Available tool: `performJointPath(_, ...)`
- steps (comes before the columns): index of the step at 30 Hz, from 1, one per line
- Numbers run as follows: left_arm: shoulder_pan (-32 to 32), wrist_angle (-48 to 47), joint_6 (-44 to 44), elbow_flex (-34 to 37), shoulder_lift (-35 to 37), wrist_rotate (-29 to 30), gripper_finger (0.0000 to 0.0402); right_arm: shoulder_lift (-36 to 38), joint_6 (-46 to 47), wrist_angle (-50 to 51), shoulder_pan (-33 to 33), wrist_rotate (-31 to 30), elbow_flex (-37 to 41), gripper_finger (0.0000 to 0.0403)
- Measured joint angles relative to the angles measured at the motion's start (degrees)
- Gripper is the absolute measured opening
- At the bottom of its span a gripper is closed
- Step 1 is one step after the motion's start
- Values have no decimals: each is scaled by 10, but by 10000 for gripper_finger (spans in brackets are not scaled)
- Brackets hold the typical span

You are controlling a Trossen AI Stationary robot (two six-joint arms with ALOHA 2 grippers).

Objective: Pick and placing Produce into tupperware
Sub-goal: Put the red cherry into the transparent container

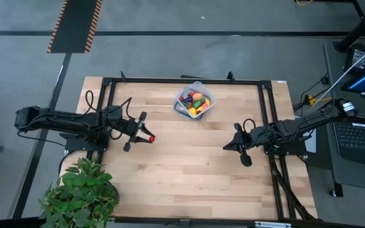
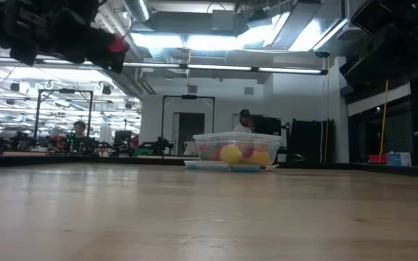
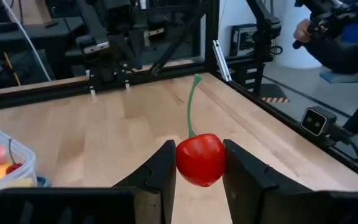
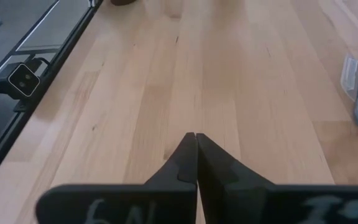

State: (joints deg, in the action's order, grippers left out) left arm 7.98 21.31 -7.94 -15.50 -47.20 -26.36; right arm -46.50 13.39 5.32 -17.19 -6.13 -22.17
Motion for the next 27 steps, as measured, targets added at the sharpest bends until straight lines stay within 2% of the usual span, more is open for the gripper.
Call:
performJointPath(7, 14, 42, 25, 29, 0, -20, 95, 0, 0, 0, 0, 0, 0, 0)
performJointPath(21, 15, 40, 34, 32, -6, 123, 95, 0, 0, 0, 0, -18, 0, 0)
performJointPath(24, 15, 46, 35, 32, -20, 167, 95, 0, -1, 0, 0, -18, 0, 0)
performJointPath(27, 15, 53, 45, 28, -47, 179, 95, 0, -2, -5, 0, -19, 0, 0)
